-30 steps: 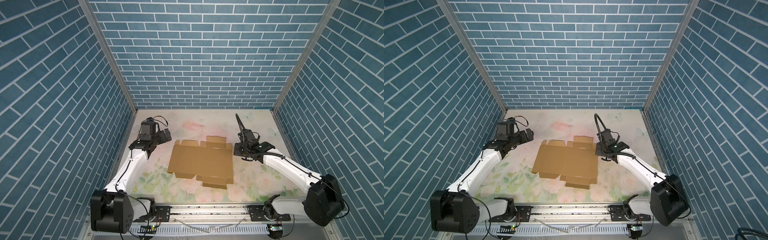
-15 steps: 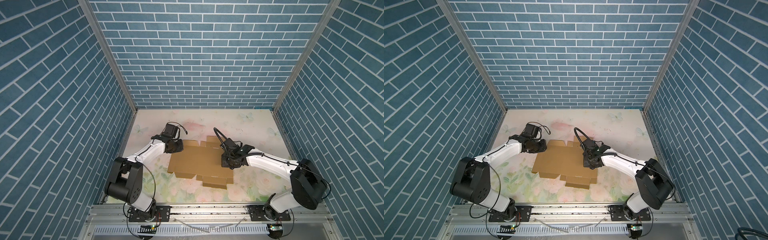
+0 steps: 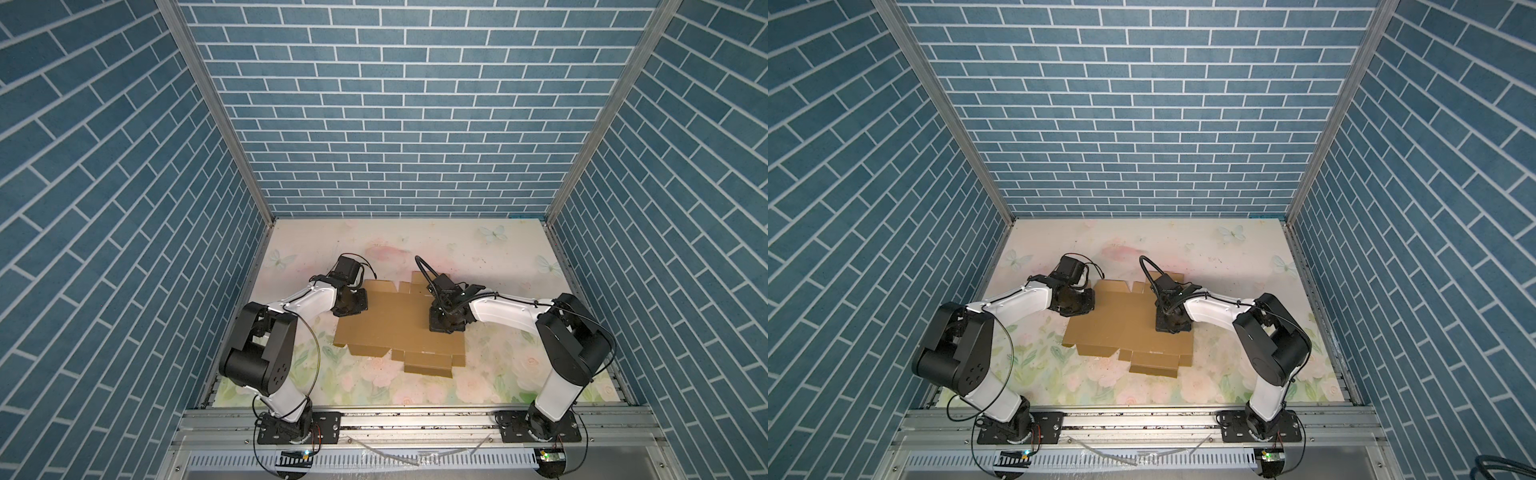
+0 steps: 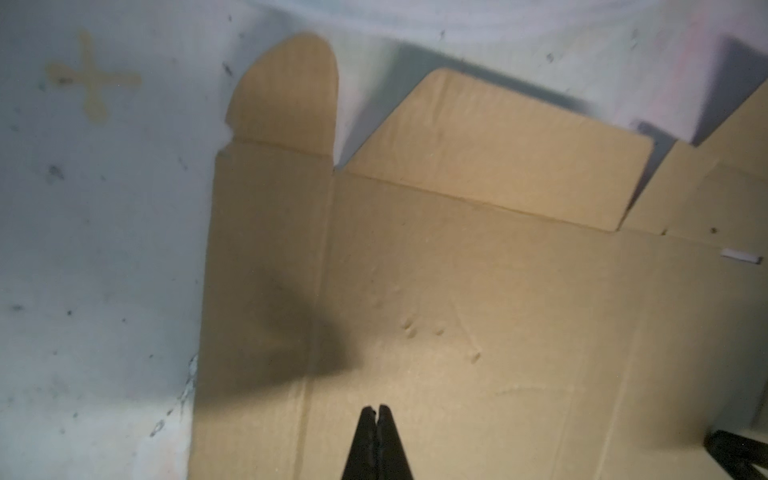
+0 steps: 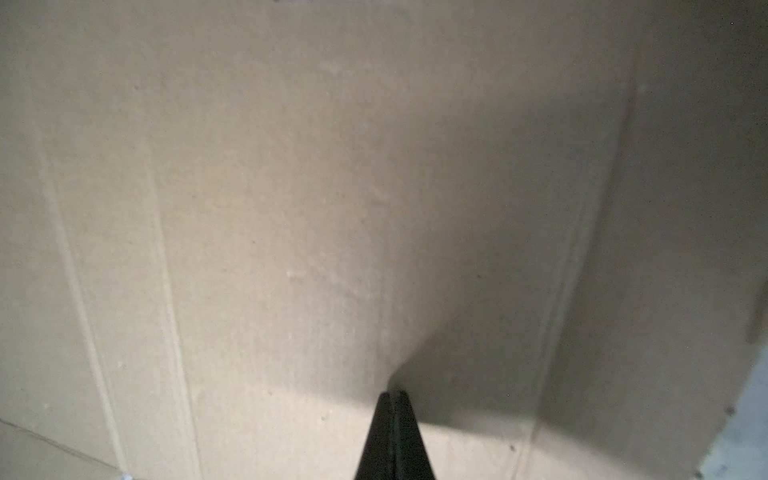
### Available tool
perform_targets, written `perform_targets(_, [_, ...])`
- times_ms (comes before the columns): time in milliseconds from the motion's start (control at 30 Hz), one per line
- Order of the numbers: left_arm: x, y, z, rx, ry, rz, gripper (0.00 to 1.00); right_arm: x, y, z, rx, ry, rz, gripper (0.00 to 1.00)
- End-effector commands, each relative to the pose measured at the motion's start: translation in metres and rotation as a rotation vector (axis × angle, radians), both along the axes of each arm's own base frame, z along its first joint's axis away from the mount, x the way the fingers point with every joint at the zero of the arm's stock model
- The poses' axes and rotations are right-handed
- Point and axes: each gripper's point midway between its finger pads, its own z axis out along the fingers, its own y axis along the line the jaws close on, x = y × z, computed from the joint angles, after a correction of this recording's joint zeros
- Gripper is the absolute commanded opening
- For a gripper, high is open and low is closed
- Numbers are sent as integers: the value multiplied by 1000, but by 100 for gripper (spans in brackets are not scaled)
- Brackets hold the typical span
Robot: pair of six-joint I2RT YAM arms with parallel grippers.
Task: Fold the paper box
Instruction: 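Reach both grippers over the cardboard blank and press down on it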
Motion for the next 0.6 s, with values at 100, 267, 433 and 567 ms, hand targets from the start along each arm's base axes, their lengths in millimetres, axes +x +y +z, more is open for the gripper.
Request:
perform_targets(100, [-17, 4, -26, 34, 60, 31, 0, 24, -5, -2, 3, 13, -29, 0])
perform_targets(267, [-29, -2, -38, 44, 92, 44, 0, 39, -9, -8, -6, 14, -30, 0])
perform_targets(433, [-41, -11, -42, 55, 106, 50, 0, 48, -5, -16, 7, 46, -21, 0])
perform_targets(567, [-54, -20, -44, 56, 121, 54, 0, 60, -3, -19, 2, 42, -12, 0])
